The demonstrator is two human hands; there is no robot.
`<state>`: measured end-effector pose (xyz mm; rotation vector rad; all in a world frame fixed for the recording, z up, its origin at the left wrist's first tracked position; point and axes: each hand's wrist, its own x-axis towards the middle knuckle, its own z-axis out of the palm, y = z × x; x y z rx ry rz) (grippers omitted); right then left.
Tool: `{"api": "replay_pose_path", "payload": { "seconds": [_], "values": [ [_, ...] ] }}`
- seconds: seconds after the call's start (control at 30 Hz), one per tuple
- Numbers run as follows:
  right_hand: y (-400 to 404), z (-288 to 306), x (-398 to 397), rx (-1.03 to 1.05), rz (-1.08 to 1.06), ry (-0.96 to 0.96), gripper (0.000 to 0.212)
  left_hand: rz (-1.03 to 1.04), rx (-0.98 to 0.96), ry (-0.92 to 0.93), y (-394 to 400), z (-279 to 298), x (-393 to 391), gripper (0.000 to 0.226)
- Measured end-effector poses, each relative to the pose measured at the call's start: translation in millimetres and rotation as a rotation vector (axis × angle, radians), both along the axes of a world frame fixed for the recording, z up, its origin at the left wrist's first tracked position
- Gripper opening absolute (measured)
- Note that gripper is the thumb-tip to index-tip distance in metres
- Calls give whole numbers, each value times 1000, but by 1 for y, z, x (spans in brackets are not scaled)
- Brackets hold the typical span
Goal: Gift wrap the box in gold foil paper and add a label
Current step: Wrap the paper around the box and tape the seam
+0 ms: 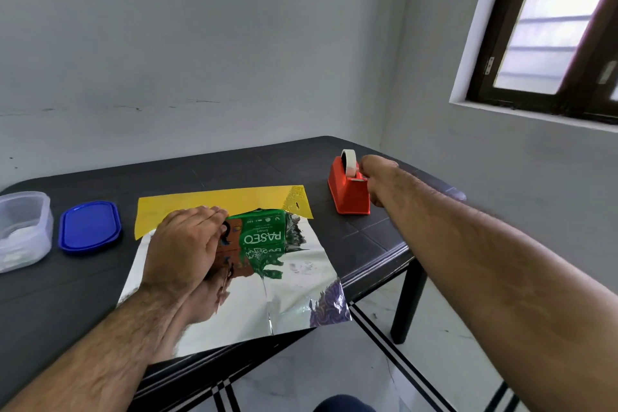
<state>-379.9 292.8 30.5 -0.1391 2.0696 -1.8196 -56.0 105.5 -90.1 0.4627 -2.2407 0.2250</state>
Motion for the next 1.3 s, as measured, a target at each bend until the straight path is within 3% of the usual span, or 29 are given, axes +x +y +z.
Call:
{"api": "replay_pose_path", "payload": {
  "seconds": [0.03,0.17,0.6,0.87,0.93,1.1,1.23,1.3],
  "values": [
    [2,-2,4,-12,-64,-31,45,-2,13,-16,2,2,1,40],
    [6,-14,16,18,-174,-119,57,-6,7,-27,4,-2,1,43],
    [9,-35,32,26,-237,-65,58,-35,8,12,2,-3,0,38],
    [9,-50,31,141,-132,-49,63,-38,10,30,1,-4,-3,38],
    [9,-55,37,152,-201,-64,58,-39,1,33,3,-3,-4,37],
    [-8,-24,71,-243,-285,-20,46,-45,26,57,10,2,-6,33],
    [-24,-2,126,-323,-38,45,20,-56,96,61,16,2,-5,25],
    [-33,1,159,-343,120,23,19,-46,127,50,17,4,-2,26]
  ]
}}
